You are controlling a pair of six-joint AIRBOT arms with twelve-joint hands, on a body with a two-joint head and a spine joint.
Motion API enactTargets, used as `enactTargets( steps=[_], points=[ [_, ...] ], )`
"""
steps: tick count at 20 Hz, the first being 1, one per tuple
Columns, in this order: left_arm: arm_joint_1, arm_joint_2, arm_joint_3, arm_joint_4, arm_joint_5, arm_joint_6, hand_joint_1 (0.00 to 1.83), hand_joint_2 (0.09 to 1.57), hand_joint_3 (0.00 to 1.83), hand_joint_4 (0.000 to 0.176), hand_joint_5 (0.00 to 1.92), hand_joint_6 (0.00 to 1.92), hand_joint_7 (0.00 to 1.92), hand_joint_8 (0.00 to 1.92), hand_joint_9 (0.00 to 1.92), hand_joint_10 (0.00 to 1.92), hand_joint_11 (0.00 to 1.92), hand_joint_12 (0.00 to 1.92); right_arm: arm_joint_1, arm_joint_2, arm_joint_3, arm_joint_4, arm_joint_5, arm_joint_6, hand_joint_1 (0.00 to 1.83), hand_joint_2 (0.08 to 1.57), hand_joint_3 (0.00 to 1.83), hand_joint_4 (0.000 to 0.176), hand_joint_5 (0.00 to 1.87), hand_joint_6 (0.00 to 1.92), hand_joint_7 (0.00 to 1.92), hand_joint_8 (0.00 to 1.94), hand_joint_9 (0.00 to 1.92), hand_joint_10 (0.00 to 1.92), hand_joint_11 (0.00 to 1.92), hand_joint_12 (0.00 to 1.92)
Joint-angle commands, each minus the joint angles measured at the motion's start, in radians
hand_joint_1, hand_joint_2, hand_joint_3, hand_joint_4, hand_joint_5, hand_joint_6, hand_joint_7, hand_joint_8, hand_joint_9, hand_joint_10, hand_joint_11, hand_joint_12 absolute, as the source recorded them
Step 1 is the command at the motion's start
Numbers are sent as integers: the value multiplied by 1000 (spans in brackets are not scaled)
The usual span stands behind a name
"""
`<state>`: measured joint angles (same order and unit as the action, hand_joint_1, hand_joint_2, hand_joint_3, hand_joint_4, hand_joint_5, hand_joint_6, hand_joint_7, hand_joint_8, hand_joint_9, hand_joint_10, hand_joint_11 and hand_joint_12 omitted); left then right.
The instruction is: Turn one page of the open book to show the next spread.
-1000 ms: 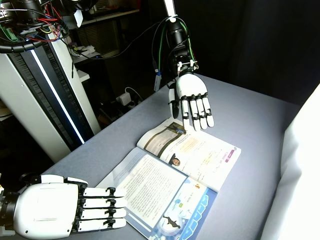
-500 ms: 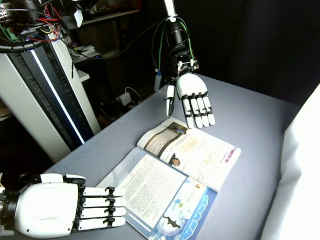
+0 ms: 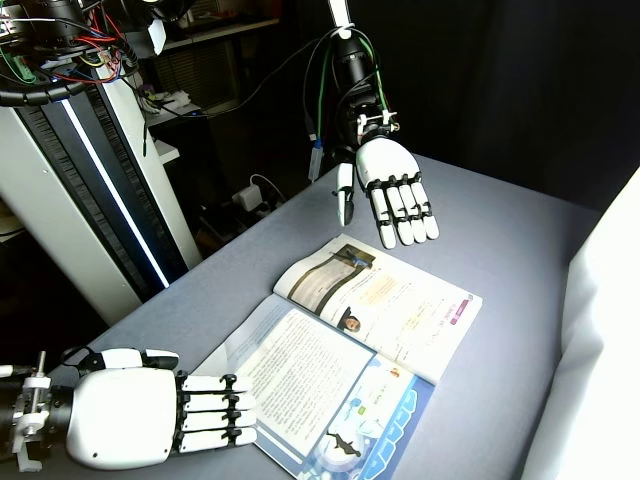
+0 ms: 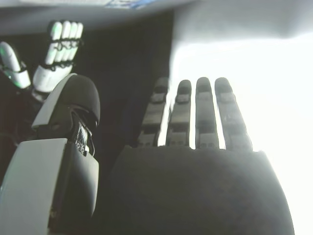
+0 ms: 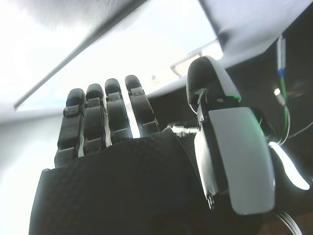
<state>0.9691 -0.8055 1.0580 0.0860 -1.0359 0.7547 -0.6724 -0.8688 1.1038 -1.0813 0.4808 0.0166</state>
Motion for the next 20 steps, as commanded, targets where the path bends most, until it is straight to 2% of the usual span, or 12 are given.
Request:
enactTargets(
  steps=[1, 4, 8, 18, 20],
  points=[
    [-2, 10, -2, -20, -126, -1, 149, 1368, 0, 0, 96, 12, 7, 2, 0, 0, 0, 0, 19, 2, 5, 2, 46, 20, 0, 1293, 2, 0, 18, 6, 0, 0, 0, 0, 14, 6],
    [5, 12, -3, -27, -129, 2, 245, 1352, 0, 0, 114, 10, 16, 3, 0, 0, 0, 0, 51, 2, 1, -89, 40, 84, 0, 1282, 0, 0, 13, 1, 0, 0, 0, 0, 3, 2],
    [14, 17, -6, -42, -139, 11, 271, 1350, 0, 0, 121, 9, 12, 0, 0, 0, 0, 0, 86, 3, -2, -174, 40, 142, 0, 1281, 0, 0, 48, 17, 0, 0, 0, 0, 0, 0],
    [24, 23, -11, -61, -162, 18, 231, 1357, 1, 0, 111, 0, 0, 0, 0, 0, 0, 0, 89, -52, 34, -286, 30, 243, 0, 1279, 0, 0, 48, 8, 0, 0, 0, 0, 0, 0],
    [26, 26, -13, -63, -165, 19, 176, 1372, 7, 0, 95, 8, 0, 0, 0, 0, 0, 0, 88, -64, 43, -295, 30, 257, 0, 1270, 0, 0, 47, 7, 0, 0, 0, 0, 0, 0]
  ],
)
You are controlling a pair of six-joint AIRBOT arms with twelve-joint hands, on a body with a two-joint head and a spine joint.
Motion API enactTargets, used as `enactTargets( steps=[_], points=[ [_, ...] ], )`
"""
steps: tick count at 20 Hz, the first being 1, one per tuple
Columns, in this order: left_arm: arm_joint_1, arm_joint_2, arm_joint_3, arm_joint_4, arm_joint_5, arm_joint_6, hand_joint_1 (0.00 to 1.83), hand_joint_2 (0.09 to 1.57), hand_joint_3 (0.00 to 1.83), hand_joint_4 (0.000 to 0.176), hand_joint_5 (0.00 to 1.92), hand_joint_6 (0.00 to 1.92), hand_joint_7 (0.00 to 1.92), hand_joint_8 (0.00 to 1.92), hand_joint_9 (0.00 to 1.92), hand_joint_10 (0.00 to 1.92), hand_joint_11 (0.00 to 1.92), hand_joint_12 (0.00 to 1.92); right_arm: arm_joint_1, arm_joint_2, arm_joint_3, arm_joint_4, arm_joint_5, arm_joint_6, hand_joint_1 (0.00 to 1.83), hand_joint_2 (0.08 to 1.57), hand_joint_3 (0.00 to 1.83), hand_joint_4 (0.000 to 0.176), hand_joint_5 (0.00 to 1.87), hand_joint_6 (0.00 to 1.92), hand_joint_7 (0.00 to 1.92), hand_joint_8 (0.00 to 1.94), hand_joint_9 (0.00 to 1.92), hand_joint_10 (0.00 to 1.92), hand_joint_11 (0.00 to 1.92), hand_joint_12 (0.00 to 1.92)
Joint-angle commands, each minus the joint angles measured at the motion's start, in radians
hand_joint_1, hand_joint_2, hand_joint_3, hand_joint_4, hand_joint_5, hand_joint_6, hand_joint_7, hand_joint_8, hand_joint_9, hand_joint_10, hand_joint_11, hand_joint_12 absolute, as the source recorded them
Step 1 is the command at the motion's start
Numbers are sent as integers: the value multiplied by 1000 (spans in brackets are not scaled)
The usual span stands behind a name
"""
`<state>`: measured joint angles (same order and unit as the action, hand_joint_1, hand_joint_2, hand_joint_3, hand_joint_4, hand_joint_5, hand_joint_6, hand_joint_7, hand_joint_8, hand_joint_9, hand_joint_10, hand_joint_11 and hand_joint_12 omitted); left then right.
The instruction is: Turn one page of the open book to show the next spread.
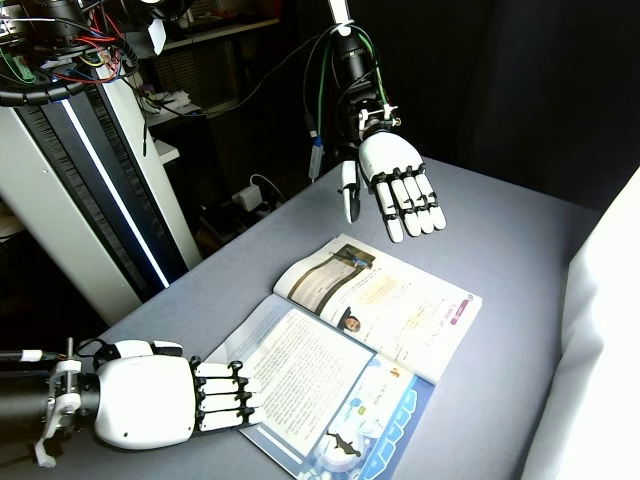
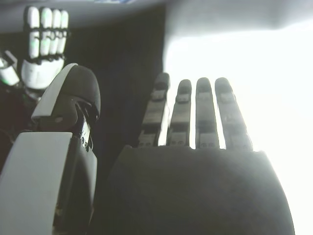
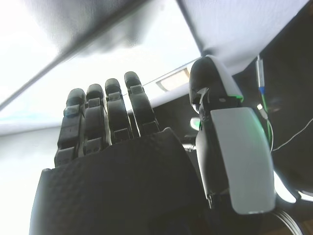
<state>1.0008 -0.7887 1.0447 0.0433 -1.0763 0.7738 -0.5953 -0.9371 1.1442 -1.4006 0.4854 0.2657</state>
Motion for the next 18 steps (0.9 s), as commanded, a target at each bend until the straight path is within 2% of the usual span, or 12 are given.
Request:
enactTargets(
  steps=[1, 14, 18],
  points=[
    [-5, 11, -1, -22, -127, 0, 178, 1374, 7, 0, 109, 14, 0, 0, 0, 0, 0, 0, 11, -1, 4, 24, 25, 8, 0, 1274, 0, 0, 54, 9, 0, 0, 0, 0, 0, 0],
    [8, 20, -9, -43, -153, 11, 170, 1382, 1, 0, 116, 3, 0, 0, 0, 0, 0, 0, 11, -85, 53, 44, 48, 6, 0, 1263, 0, 0, 0, 0, 0, 0, 0, 0, 0, 0],
    [9, 20, -9, -44, -156, 11, 172, 1379, 0, 0, 112, 3, 0, 0, 0, 0, 0, 0, 11, -106, 65, 106, 56, -47, 0, 1253, 0, 0, 0, 0, 0, 0, 0, 0, 0, 0]
  ],
)
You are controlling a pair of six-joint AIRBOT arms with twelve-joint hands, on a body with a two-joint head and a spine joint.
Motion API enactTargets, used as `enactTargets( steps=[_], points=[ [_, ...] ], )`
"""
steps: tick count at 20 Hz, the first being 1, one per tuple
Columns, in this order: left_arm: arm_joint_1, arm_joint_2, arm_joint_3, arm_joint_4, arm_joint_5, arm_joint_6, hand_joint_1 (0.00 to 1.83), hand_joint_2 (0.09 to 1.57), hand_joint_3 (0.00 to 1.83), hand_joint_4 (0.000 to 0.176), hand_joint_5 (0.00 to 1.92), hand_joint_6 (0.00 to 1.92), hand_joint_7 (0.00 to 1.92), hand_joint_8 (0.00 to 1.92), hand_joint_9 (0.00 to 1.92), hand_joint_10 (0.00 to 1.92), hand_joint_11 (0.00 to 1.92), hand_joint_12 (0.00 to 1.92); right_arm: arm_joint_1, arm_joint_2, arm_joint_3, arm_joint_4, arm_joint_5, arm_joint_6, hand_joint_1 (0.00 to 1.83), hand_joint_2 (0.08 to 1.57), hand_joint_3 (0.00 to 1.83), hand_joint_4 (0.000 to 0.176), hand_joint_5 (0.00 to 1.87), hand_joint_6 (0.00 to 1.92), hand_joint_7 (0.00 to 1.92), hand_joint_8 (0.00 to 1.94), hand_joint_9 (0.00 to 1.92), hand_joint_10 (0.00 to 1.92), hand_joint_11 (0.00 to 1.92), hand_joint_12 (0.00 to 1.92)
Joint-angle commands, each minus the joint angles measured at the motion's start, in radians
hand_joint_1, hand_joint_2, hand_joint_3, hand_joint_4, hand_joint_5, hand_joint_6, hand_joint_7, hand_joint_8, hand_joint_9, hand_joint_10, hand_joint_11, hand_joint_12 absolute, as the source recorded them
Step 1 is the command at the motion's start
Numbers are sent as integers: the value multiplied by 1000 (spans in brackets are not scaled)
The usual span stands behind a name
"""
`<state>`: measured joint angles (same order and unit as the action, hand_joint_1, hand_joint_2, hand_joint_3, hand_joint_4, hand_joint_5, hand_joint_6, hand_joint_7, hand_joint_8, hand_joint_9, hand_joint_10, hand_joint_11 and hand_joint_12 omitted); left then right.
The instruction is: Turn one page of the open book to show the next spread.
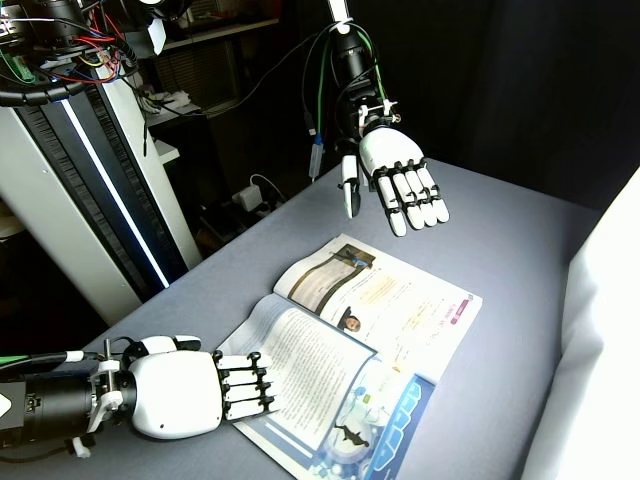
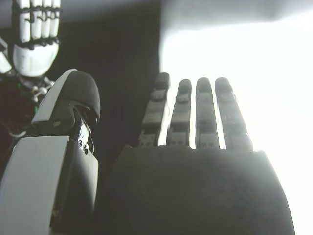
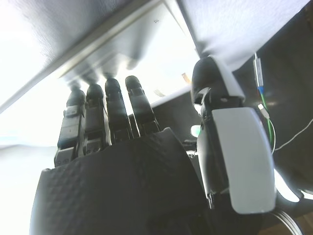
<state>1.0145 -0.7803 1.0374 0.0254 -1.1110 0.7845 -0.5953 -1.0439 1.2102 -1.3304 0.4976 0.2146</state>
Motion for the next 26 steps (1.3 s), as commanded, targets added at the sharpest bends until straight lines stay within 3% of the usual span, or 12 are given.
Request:
enactTargets(
  steps=[1, 14, 22, 23, 26],
  points=[
    [-5, 11, -2, -27, -123, 1, 172, 1379, 0, 0, 112, 3, 0, 0, 0, 0, 0, 0, 11, -8, 6, 61, 49, -16, 0, 1253, 0, 0, 0, 0, 0, 0, 0, 0, 0, 0],
    [26, 26, -16, -65, -184, 21, 174, 1385, 4, 0, 78, 5, 0, 0, 0, 0, 0, 0, 20, -200, 133, 350, 154, -223, 0, 1278, 3, 0, 1, 0, 0, 0, 0, 0, 0, 0],
    [26, 29, -18, -65, -229, 26, 0, 1323, 0, 0, 30, 0, 0, 0, 0, 0, 0, 0, 99, -335, 203, 420, 205, -317, 0, 1253, 0, 0, 24, 8, 2, 1, 0, 0, 0, 0],
    [26, 30, -19, -65, -237, 29, 0, 1313, 0, 12, 0, 0, 0, 0, 0, 0, 0, 0, 115, -350, 209, 420, 212, -321, 0, 1273, 3, 0, 4, 1, 20, 8, 0, 0, 0, 0],
    [26, 33, -19, -67, -255, 34, 0, 1313, 0, 14, 0, 0, 0, 0, 0, 0, 0, 0, 142, -385, 221, 420, 240, -326, 0, 1278, 4, 0, 23, 8, 1, 0, 0, 0, 0, 0]
  ],
)
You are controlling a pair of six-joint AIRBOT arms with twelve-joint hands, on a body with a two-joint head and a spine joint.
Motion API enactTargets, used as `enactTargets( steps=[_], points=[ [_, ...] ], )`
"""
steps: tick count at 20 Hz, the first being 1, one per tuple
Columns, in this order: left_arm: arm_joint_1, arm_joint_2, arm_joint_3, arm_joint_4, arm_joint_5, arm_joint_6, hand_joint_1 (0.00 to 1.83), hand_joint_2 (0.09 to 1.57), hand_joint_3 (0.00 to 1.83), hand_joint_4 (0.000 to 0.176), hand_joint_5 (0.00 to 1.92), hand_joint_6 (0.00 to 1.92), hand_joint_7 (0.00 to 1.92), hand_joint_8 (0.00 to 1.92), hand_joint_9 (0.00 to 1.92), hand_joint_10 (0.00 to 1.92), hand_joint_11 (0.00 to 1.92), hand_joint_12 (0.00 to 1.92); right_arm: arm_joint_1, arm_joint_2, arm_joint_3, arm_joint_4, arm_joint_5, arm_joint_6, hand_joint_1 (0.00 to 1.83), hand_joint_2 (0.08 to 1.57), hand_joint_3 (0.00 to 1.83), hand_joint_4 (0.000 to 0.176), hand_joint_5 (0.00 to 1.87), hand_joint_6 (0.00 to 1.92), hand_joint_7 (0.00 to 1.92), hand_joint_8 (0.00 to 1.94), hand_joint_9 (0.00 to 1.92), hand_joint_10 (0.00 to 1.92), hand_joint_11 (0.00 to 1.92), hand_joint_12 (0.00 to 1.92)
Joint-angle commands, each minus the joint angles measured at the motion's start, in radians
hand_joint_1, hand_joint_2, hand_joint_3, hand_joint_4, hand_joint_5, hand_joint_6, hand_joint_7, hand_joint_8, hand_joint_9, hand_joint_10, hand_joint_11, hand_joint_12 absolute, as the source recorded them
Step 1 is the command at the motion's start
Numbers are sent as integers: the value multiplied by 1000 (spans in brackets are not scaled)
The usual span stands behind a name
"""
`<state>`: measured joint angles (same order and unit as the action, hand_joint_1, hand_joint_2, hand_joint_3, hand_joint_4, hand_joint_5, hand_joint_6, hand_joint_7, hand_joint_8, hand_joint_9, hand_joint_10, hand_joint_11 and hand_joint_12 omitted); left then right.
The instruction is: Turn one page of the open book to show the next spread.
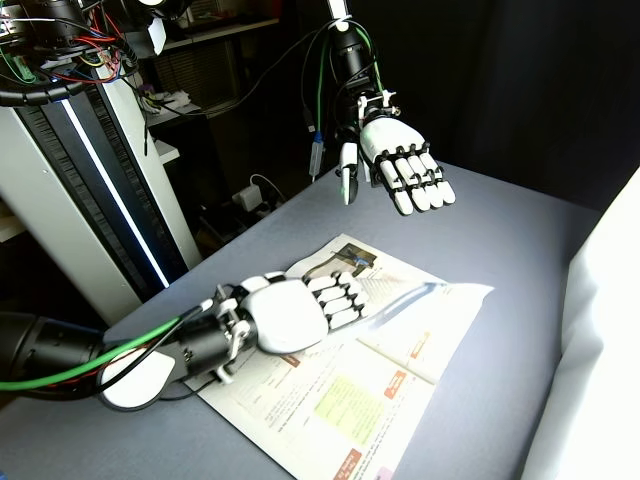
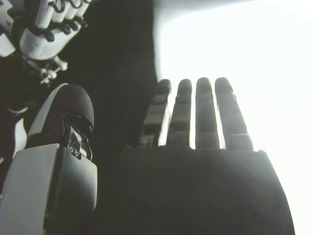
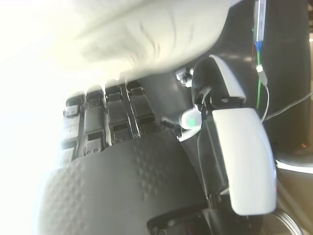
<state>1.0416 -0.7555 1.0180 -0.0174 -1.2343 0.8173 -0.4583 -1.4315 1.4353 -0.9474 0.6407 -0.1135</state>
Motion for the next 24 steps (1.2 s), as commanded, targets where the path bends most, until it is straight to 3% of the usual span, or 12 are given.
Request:
enactTargets(
  steps=[1, 5, 6, 9, 10, 12, 13, 15, 20, 22, 23, 24],
  points=[
    [-1, 10, 0, -27, -138, 3, 0, 1308, 0, 19, 0, 0, 0, 0, 0, 0, 0, 0, 11, -10, -3, 36, 107, 0, 0, 1267, 0, 0, 14, 4, 0, 0, 0, 0, 0, 0],
    [2, 29, -3, -46, -163, 19, 0, 1299, 0, 21, 0, 0, 0, 0, 0, 0, 0, 0, 48, -23, -18, -10, 159, 5, 0, 1272, 1, 0, 0, 0, 0, 0, 0, 0, 0, 0],
    [2, 31, -3, -49, -166, 21, 0, 1313, 0, 0, 22, 9, 0, 0, 0, 0, 0, 0, 60, -23, -29, -31, 163, 6, 0, 1258, 0, 0, 0, 0, 0, 0, 0, 0, 0, 0],
    [5, 40, -5, -72, -187, 36, 0, 1328, 0, 0, 51, 19, 0, 0, 0, 0, 0, 0, 97, -10, -72, -78, 200, 11, 0, 1266, 0, 0, 0, 0, 0, 0, 0, 0, 0, 0],
    [10, 45, -6, -90, -201, 43, 0, 1302, 0, 57, 1, 0, 0, 0, 0, 0, 0, 0, 106, -3, -80, -85, 239, 30, 0, 1276, 4, 0, 0, 0, 0, 0, 0, 0, 0, 0],
    [20, 53, -10, -109, -220, 52, 0, 1304, 0, 41, 0, 0, 0, 0, 0, 0, 0, 0, 114, 9, -96, -84, 283, 37, 0, 1274, 3, 0, 0, 0, 0, 0, 0, 0, 0, 0],
    [26, 59, -14, -118, -228, 56, 0, 1296, 0, 52, 0, 0, 0, 0, 0, 0, 0, 0, 121, 20, -108, -82, 307, 37, 0, 1284, 7, 0, 0, 0, 0, 0, 0, 0, 0, 0],
    [36, 67, -20, -130, -234, 62, 0, 1317, 0, 18, 14, 6, 0, 0, 0, 0, 0, 0, 133, 44, -130, -65, 362, 37, 0, 1288, 7, 0, 45, 18, 42, 16, 19, 8, 0, 0],
    [38, 59, -20, -131, -230, 62, 0, 1285, 0, 17, 26, 10, 0, 0, 0, 0, 0, 0, 156, 105, -181, -15, 436, -14, 0, 1282, 3, 0, 9, 3, 9, 3, 0, 0, 0, 0],
    [38, 53, -19, -126, -220, 62, 0, 1300, 4, 0, 162, 16, 88, 21, 70, 37, 0, 832, 158, 145, -207, 0, 454, -29, 0, 1274, 0, 0, 48, 19, 49, 19, 5, 2, 0, 0],
    [38, 50, -19, -125, -217, 62, 0, 1259, 0, 8, 79, 32, 18, 10, 13, 7, 0, 582, 158, 167, -221, -2, 454, -30, 0, 1283, 3, 0, 9, 3, 9, 3, 0, 0, 0, 0],
    [38, 47, -20, -124, -213, 62, 0, 1255, 0, 49, 15, 6, 3, 1, 2, 1, 0, 116, 158, 185, -236, -6, 452, -29, 0, 1280, 2, 0, 35, 14, 32, 12, 4, 2, 0, 0]
  ],
)
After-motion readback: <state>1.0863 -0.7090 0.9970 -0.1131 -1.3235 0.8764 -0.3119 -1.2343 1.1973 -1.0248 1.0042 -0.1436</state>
